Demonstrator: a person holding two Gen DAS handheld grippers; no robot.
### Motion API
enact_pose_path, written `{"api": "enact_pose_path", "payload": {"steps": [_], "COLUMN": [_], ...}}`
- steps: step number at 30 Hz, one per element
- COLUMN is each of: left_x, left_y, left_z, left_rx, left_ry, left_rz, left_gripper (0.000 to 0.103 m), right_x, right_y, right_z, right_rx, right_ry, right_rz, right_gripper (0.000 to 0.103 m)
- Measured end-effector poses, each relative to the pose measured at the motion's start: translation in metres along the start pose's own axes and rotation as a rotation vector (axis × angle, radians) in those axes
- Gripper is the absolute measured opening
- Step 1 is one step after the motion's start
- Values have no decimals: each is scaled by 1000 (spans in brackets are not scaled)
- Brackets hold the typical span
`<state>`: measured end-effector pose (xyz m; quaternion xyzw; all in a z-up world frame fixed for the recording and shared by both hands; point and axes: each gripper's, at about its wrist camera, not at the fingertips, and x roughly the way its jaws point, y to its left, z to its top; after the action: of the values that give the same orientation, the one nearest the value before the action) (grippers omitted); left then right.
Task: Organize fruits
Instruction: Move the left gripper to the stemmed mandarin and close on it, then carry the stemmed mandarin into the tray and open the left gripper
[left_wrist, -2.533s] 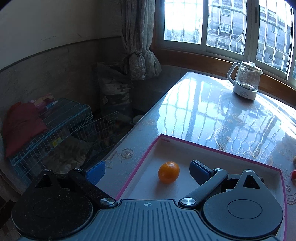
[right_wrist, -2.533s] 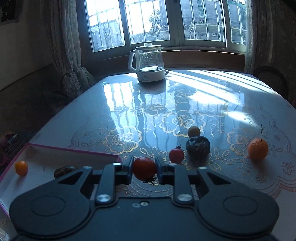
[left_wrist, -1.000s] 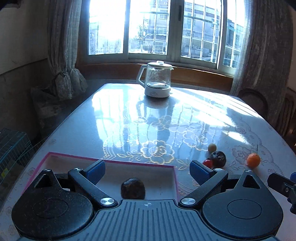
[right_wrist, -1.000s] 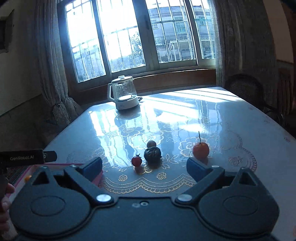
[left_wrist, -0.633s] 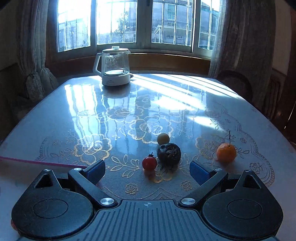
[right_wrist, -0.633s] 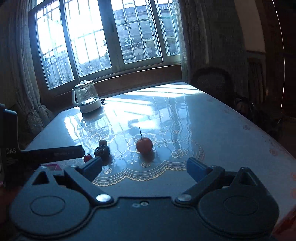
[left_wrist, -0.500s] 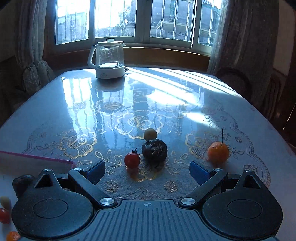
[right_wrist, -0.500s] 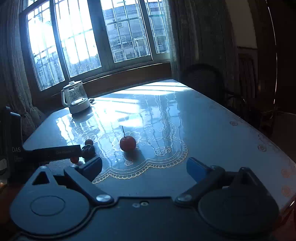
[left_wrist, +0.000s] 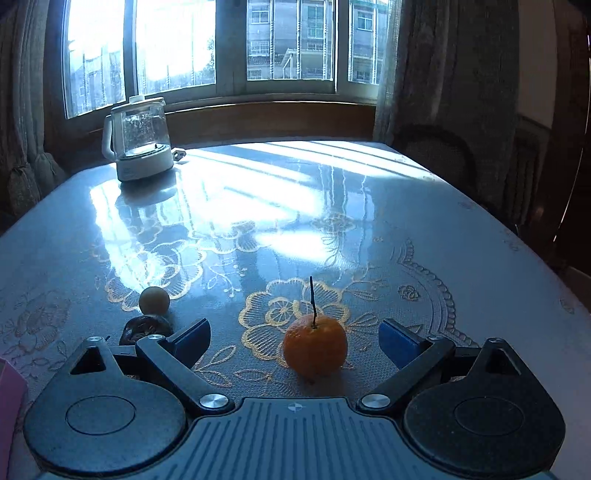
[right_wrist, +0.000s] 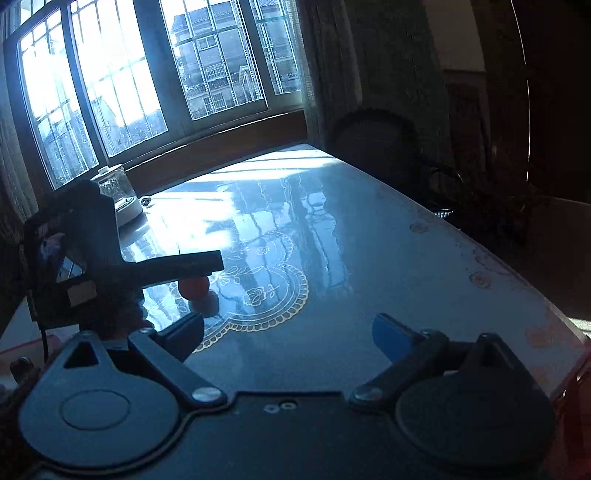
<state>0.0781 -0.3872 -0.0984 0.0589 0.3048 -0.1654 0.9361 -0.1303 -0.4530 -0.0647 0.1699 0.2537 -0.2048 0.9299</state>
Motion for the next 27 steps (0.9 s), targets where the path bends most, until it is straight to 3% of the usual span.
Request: {"api": "enact_pose_path", "payload": {"steps": [11,12,13,14,20,22,27], "left_x": [25,26,28,31,32,31,29], "left_y": [-12,-12,-13,-11,-11,-11,-8], "left_z": [-1,-1,-2,-1,-2,-2,0], "left_rx": [-36,-37,-39,-45,-55,-59,-81], "left_ry": [29,30,34,47,44,40,44], "left_rz": [18,23,23,15,23,37,22], "left_gripper": [97,94,82,77,72,59,42], "right_x": [3,4,5,6,8,8,8], "right_y": [-25,-26,-27,-28,-30,-30,-29], "right_z": [0,1,1,1,2,2,3], "right_rx": [37,37,38,40,52,53,53], "right_ry": [21,22,22,23,24,25,26], "right_rz": [-12,-13,-14,-15,-23,-24,-21], "right_gripper": [98,98,98,98,98,98,98]}}
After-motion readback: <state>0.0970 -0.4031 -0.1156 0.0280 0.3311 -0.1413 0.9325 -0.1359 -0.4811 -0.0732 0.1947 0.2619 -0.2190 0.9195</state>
